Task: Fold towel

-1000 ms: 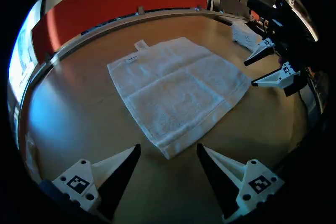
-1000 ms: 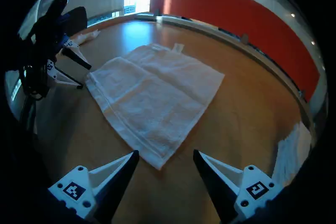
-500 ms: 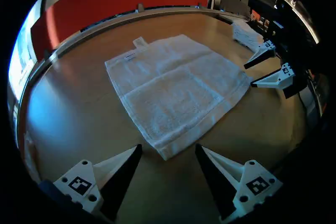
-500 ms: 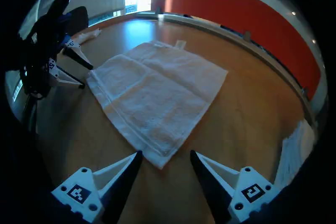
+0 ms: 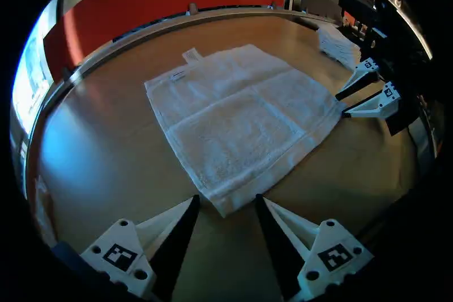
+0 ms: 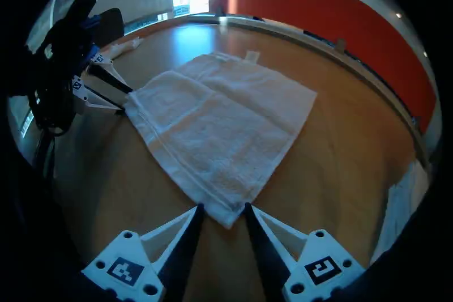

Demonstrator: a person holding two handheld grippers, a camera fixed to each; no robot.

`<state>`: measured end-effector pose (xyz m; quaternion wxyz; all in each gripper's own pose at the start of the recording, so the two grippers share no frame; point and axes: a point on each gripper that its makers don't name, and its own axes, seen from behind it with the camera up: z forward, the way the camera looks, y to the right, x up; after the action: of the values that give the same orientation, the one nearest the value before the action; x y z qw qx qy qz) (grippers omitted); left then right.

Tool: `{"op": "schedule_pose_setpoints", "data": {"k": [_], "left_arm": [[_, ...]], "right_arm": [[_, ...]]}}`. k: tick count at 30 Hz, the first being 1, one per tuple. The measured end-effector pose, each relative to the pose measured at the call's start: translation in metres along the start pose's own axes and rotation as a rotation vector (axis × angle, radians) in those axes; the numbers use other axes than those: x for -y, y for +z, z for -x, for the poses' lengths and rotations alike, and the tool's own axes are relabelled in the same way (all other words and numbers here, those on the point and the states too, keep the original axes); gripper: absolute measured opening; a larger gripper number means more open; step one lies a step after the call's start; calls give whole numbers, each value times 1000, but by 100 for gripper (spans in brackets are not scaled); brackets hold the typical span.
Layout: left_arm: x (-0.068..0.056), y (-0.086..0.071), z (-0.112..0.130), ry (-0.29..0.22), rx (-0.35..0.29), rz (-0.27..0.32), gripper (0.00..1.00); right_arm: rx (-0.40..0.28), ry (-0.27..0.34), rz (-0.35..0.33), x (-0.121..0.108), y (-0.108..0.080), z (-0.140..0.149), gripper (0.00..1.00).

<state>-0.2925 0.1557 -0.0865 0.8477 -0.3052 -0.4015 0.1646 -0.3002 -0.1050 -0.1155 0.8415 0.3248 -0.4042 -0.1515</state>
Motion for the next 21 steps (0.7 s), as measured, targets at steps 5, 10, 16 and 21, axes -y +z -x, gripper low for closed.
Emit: {"op": "schedule_pose_setpoints", "data": {"k": [5, 10, 16, 21], "left_arm": [[-3, 1, 0, -2, 2, -1, 57], [-1, 1, -1, -16, 5, -11, 51], [0, 2, -1, -32, 8, -26, 21], [-2, 1, -2, -46, 12, -28, 12]], "right_arm": [[3, 7, 2, 0, 0, 0, 42], [6, 8, 4, 1, 0, -1, 24], [4, 9, 8, 2, 0, -2, 16], [-3, 15, 5, 5, -1, -4, 12]]}}
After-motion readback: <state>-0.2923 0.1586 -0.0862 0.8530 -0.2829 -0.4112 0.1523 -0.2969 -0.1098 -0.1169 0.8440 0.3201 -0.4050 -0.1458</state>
